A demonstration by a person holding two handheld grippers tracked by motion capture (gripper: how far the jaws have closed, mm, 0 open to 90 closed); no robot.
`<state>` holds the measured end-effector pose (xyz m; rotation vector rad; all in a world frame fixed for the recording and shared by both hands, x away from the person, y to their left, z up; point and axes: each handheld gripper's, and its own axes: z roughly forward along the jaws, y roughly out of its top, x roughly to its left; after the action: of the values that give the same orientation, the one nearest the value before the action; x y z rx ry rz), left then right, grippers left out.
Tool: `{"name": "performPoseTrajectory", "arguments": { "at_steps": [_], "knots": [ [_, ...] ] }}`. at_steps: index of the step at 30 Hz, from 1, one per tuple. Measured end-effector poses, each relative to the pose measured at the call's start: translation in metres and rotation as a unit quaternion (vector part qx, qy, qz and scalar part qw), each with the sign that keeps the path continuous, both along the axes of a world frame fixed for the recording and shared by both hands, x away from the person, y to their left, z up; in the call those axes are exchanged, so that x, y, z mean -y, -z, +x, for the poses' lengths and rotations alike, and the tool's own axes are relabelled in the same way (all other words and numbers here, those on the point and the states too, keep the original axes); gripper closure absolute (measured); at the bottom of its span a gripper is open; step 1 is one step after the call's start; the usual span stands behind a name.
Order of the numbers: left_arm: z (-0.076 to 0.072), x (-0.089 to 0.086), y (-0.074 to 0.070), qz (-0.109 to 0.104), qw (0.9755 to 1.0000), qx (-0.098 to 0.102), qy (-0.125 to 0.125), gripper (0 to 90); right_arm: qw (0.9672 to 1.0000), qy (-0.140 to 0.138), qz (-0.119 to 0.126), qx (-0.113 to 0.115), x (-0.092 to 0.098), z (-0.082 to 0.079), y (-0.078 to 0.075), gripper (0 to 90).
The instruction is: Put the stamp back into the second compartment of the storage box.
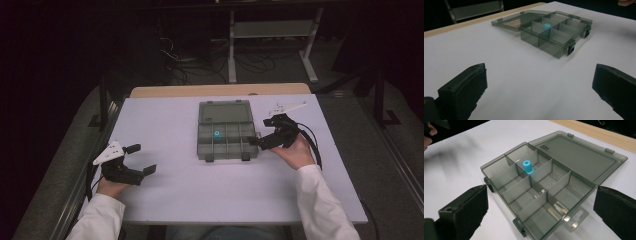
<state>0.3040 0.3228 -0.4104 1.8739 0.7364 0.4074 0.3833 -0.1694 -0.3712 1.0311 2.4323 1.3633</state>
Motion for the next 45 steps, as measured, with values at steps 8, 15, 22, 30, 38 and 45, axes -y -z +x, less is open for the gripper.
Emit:
{"name": "performPoseTrajectory", "arguments": {
  "at_steps": [8,15,22,30,38,45],
  "knots": [
    [0.000,-0.001,0.000,0.000,1.0000,-0.002,-0.004,0.0,1.0000,0.004,0.007,-0.001,0.005,-0.011,0.006,0.0],
    [0.001,-0.002,0.000,-0.002,1.0000,-0.003,-0.006,0.0,0.9998,0.008,0.017,0.005,0.008,-0.020,0.009,0.0],
    [0.001,-0.003,0.001,-0.006,0.9999,-0.005,-0.009,0.0,0.9992,0.011,0.035,0.014,0.015,-0.027,0.009,0.0],
    [0.001,-0.003,0.001,-0.005,0.9999,-0.005,-0.010,0.0,0.9976,0.025,0.056,0.033,0.028,-0.039,0.015,0.0],
    [0.001,-0.004,0.001,-0.006,0.9999,-0.005,-0.012,0.0,0.9965,0.034,0.068,0.034,0.042,-0.048,0.024,0.0],
    [0.001,-0.003,0.002,-0.008,0.9999,-0.005,-0.010,0.0,0.9956,0.044,0.071,0.043,0.050,-0.056,0.029,0.0]
  ]
}}
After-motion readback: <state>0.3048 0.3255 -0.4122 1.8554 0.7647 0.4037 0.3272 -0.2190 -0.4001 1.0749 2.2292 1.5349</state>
